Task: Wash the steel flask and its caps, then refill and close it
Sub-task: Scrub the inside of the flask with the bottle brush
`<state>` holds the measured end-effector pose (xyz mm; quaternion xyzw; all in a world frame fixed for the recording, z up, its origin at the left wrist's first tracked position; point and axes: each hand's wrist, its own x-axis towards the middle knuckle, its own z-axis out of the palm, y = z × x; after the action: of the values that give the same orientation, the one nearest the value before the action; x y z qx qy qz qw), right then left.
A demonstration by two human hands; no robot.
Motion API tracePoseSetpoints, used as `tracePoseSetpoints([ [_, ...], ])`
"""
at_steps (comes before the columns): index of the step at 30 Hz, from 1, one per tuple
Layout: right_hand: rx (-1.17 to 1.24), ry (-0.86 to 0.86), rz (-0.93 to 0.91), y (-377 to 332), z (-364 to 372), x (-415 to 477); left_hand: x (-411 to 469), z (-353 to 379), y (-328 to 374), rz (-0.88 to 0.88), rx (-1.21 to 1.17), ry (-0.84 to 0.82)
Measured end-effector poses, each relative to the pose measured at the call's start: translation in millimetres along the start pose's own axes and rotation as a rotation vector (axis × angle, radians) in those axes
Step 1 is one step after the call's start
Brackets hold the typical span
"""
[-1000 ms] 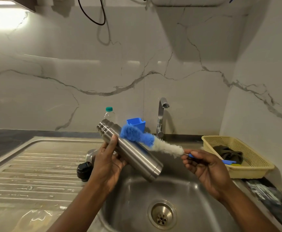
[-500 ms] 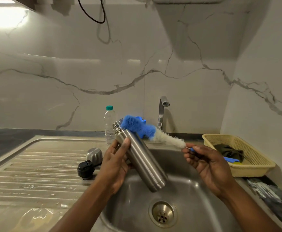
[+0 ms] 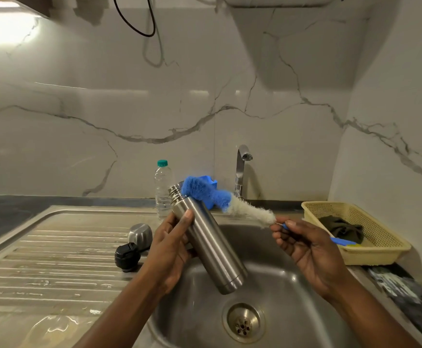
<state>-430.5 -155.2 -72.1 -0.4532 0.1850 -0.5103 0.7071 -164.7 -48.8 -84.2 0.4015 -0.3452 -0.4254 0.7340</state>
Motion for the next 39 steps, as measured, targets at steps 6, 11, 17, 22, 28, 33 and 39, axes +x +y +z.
tracePoseSetpoints([
  [6,0.024,0.023,-0.026,-11,-3,0,-1,-4,5,0.015,0.024,-0.016],
  [11,0.072,0.004,0.012,2,7,0,-5,1,2,-0.009,0.062,-0.060],
  [17,0.055,0.015,-0.005,-6,2,-2,-5,0,-1,-0.025,0.045,-0.074],
  [22,0.077,0.031,0.012,-6,1,-1,-5,0,-5,-0.059,0.003,-0.086],
  [28,0.144,0.058,0.083,1,-1,3,-3,5,-4,-0.060,-0.092,-0.061],
  [33,0.120,0.080,0.084,-1,-3,1,-2,-1,8,-0.013,-0.180,-0.016],
  [39,0.081,0.021,0.094,5,4,-1,-7,5,7,-0.033,-0.200,-0.037],
])
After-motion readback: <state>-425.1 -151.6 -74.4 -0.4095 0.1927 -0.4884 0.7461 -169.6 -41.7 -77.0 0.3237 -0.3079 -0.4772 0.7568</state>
